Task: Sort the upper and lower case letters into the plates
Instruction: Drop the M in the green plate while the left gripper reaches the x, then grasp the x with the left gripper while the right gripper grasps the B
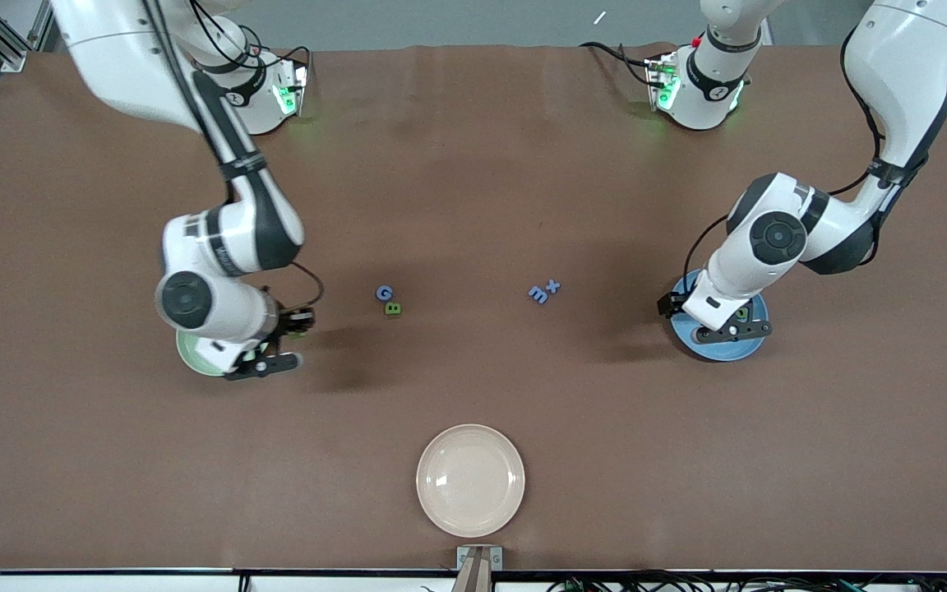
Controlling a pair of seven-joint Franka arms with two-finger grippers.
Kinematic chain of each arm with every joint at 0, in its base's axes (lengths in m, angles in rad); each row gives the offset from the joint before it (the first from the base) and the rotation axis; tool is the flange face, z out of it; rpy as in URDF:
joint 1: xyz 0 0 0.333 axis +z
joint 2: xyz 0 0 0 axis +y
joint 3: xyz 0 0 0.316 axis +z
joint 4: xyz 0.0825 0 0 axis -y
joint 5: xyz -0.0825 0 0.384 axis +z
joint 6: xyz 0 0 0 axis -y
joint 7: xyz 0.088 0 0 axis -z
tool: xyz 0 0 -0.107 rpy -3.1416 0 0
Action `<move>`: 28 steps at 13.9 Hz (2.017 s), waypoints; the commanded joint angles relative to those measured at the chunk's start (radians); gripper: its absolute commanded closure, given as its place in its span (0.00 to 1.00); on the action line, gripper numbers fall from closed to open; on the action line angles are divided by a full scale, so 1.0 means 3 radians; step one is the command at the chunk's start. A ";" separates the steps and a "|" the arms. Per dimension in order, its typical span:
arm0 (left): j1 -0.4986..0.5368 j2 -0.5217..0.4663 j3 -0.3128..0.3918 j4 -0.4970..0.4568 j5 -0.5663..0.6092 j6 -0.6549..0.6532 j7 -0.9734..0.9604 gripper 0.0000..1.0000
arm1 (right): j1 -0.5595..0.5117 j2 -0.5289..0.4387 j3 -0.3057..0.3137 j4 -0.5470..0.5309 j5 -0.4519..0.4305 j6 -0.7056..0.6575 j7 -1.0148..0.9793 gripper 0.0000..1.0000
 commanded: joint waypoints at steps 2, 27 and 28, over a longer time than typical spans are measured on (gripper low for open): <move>-0.0284 0.0017 -0.0179 0.0064 -0.0060 -0.0111 -0.0665 0.01 | -0.0452 -0.0197 0.0079 -0.0470 -0.0047 0.0079 -0.0465 1.00; -0.1671 0.0835 0.0332 0.0458 0.0543 0.0272 0.0621 0.22 | 0.0129 -0.0397 0.0125 -0.0506 -0.0080 -0.0095 0.1318 0.00; -0.1691 0.0840 0.0342 0.0452 0.0543 0.0272 0.0621 0.26 | 0.0257 -0.0392 0.0120 -0.0512 0.0094 -0.0029 0.1395 0.00</move>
